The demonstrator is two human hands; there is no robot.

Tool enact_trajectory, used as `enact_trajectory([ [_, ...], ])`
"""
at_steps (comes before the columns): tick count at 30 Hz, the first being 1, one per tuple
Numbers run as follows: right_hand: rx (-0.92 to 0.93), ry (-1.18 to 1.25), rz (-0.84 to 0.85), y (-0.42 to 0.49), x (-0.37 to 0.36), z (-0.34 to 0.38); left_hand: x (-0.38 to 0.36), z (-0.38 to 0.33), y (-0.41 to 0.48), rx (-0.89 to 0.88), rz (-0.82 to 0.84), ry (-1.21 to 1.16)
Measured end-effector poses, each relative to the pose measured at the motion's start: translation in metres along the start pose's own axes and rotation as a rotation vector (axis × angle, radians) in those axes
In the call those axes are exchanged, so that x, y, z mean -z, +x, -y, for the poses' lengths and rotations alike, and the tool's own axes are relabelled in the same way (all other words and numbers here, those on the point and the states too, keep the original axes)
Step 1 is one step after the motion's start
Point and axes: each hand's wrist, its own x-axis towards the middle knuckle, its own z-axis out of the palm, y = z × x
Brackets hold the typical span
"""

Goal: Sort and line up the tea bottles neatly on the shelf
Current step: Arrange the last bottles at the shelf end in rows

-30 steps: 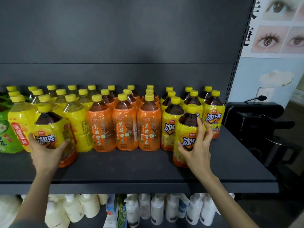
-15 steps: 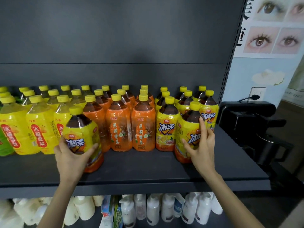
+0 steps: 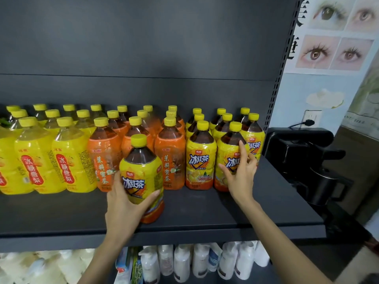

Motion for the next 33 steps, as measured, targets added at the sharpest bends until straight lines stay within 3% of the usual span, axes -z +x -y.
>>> enact_trajectory([
  [8, -0.055, -0.152, 0.053, 0.012, -0.005, 0.003, -0.021, -0.004, -0.002, -0.096, 0.185, -0.067],
  [13, -0.038, 0.011, 0.156, 0.011, 0.011, -0.003, -0.016, -0.012, -0.004, -0.15, 0.334, -0.348],
  [17, 0.098, 0.16, 0.043, -0.015, 0.013, 0.027, -0.02, -0.02, -0.002, -0.123, 0.375, -0.488],
  [21, 0.186, 0.33, 0.242, -0.046, 0.011, 0.067, -0.028, -0.01, 0.003, -0.136, 0.414, -0.505],
  [26, 0.203, 0.364, 0.413, -0.057, 0.007, 0.07, -0.04, -0.013, -0.003, -0.155, 0.43, -0.478],
  [33, 0.169, 0.254, 0.313, -0.057, 0.017, 0.05, -0.06, -0.034, -0.007, -0.098, 0.493, -0.56],
])
